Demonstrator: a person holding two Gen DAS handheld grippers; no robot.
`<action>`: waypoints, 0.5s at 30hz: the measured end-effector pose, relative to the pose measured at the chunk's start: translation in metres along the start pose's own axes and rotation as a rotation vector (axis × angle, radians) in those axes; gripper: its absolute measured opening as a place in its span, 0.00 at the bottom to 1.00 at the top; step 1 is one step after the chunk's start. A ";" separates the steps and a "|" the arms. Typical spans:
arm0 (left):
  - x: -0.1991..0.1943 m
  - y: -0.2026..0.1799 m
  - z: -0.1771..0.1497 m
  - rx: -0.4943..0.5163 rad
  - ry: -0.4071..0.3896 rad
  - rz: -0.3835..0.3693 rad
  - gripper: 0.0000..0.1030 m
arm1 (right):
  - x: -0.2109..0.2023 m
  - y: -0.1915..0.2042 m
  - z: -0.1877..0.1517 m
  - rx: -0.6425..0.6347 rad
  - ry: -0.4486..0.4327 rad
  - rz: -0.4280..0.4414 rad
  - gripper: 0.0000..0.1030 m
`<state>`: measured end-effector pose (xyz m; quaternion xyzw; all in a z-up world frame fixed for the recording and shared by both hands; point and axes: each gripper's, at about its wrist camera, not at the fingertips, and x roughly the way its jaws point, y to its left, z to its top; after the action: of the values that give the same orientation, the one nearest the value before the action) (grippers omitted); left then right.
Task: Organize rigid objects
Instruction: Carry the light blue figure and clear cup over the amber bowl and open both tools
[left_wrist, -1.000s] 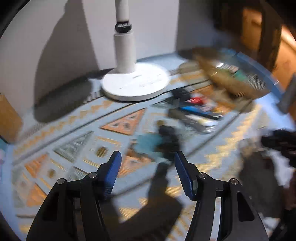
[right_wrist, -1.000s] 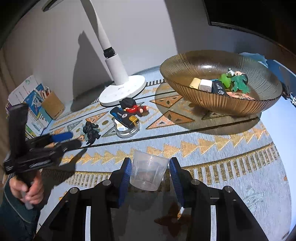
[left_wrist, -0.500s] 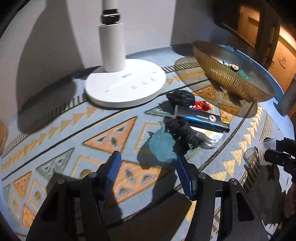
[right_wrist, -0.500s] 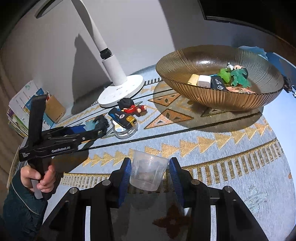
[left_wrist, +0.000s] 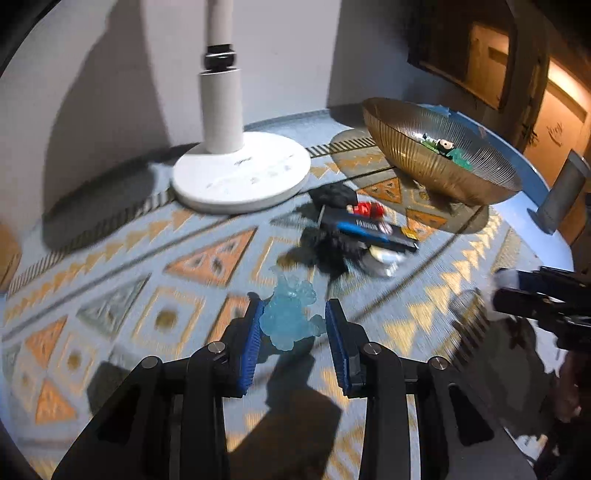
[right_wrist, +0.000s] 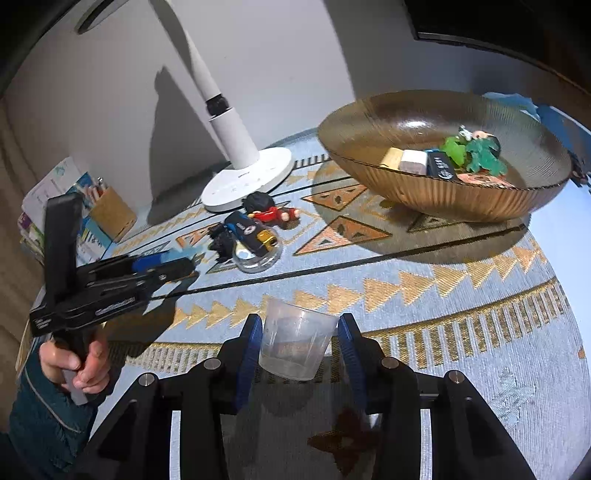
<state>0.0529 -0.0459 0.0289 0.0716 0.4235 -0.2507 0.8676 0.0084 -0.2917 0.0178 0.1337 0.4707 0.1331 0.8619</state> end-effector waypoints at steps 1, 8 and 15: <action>-0.006 0.000 -0.007 -0.011 0.002 0.005 0.30 | 0.002 0.003 -0.001 -0.015 0.013 0.010 0.40; -0.031 -0.011 -0.043 -0.056 -0.008 0.005 0.30 | 0.002 0.034 -0.020 -0.238 0.086 0.016 0.40; -0.028 -0.018 -0.047 -0.080 -0.014 -0.024 0.30 | -0.004 0.030 -0.047 -0.288 0.137 0.004 0.54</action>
<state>-0.0028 -0.0352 0.0224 0.0301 0.4277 -0.2444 0.8697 -0.0362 -0.2599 0.0074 0.0004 0.5042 0.2098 0.8377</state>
